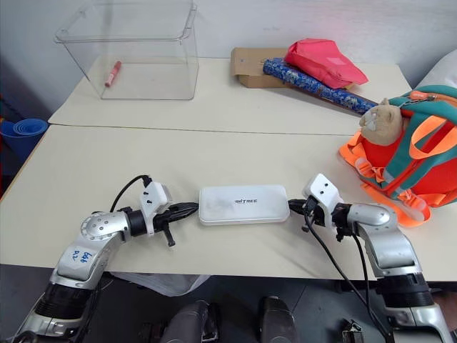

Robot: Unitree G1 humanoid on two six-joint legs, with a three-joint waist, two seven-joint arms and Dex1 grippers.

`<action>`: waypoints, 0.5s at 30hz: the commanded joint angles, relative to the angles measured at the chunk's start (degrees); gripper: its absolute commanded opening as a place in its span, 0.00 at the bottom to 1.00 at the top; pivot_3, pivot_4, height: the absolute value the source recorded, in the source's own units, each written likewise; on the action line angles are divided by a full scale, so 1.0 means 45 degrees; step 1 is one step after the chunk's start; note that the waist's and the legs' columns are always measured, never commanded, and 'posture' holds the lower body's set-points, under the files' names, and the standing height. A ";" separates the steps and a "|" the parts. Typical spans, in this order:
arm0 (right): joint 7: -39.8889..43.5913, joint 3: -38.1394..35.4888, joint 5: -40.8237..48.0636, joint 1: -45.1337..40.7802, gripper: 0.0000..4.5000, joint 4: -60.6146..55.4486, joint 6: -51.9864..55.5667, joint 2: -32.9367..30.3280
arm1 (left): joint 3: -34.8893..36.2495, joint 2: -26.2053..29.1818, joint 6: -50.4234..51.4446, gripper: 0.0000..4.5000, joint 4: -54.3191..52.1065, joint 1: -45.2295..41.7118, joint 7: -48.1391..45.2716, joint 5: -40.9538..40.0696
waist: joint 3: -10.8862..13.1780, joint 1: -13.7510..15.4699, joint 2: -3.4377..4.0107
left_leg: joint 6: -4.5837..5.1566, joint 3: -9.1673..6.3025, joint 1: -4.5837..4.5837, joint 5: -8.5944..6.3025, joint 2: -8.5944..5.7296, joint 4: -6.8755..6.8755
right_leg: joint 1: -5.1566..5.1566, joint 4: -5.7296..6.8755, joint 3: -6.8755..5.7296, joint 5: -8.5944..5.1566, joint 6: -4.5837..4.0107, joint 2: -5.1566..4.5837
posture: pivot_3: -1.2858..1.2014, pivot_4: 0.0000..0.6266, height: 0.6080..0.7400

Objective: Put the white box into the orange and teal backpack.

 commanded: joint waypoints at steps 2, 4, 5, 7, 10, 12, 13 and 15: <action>0.0117 -0.0358 0.0685 0.0953 0.00 -0.1448 0.0474 -0.0446 | 0.0637 0.0421 0.0881 0.19 0.0302 -0.0454 -0.0886 -0.1054 | 0.0000 0.0098 -0.0001 | 0.0000 0.0000 0.0002 0.0000 0.0002 0.0001 | -0.0002 -0.0011 0.0000 0.0000 0.0000 0.0002 | 0.52 0.24 1.00; 0.0066 -0.0627 0.0731 0.1278 0.00 -0.1529 0.0380 -0.0632 | 0.1052 0.0911 0.1870 0.34 0.0803 -0.0735 -0.1404 -0.1623 | 0.0000 0.0124 -0.0001 | -0.0001 0.0000 0.0002 0.0001 0.0002 0.0003 | -0.0004 -0.0019 0.0000 0.0000 -0.0001 0.0002 | 0.52 0.24 1.00; 0.0069 -0.0706 0.0751 0.1402 0.00 -0.1547 0.0339 -0.0740 | 0.1171 0.1191 0.2742 0.40 0.1002 -0.0928 -0.1679 -0.2029 | 0.0000 0.0121 -0.0001 | -0.0002 -0.0002 0.0001 0.0001 0.0004 0.0003 | -0.0006 -0.0021 -0.0001 -0.0001 -0.0001 0.0003 | 0.52 0.24 1.00; 0.0074 -0.0797 0.0624 0.1601 0.00 -0.1459 -0.0001 -0.0996 | 0.1398 0.1862 0.5911 0.55 0.1613 -0.1723 -0.2208 -0.3312 | 0.0001 0.0119 -0.0002 | -0.0001 0.0001 0.0004 0.0001 0.0002 0.0004 | -0.0006 -0.0014 0.0003 -0.0001 0.0000 0.0004 | 0.52 0.24 1.00; 0.0113 -0.0581 0.0271 0.1589 0.00 -0.1232 -0.0621 -0.1429 | 0.1187 0.2757 1.3010 0.76 0.3011 -0.4051 -0.3138 -0.5744 | 0.0011 0.0171 -0.0026 | 0.0005 -0.0018 -0.0004 0.0004 -0.0005 0.0023 | 0.0001 -0.0003 -0.0007 -0.0002 0.0001 0.0018 | 0.52 0.24 1.00; 0.0172 -0.0418 0.0135 0.1510 0.00 -0.1131 -0.0989 -0.1568 | 0.0654 0.2864 1.4543 0.89 0.3358 -0.4806 -0.3063 -0.5970 | 0.0008 0.0129 -0.0026 | 0.0007 -0.0023 -0.0015 0.0006 -0.0010 0.0025 | 0.0000 0.0024 -0.0013 -0.0001 0.0003 0.0030 | 0.52 0.24 1.00; 0.0183 -0.0371 0.0115 0.1480 0.00 -0.1085 -0.1108 -0.1602 | 0.0699 0.2682 1.4815 0.97 0.3587 -0.5050 -0.2806 -0.5943 | 0.0007 0.0125 -0.0024 | 0.0009 -0.0015 -0.0011 0.0006 -0.0015 0.0022 | 0.0002 0.0023 -0.0006 -0.0001 0.0007 0.0034 | 0.52 0.24 1.00; 0.0191 -0.0121 -0.0018 0.1230 0.00 -0.0876 -0.1371 -0.1554 | 0.0918 0.1837 1.5606 0.99 0.4613 -0.5773 -0.2114 -0.5746 | 0.0008 0.0137 -0.0026 | 0.0012 -0.0010 -0.0005 0.0005 -0.0023 0.0021 | 0.0007 0.0023 0.0001 -0.0001 0.0009 0.0037 | 0.52 0.24 1.00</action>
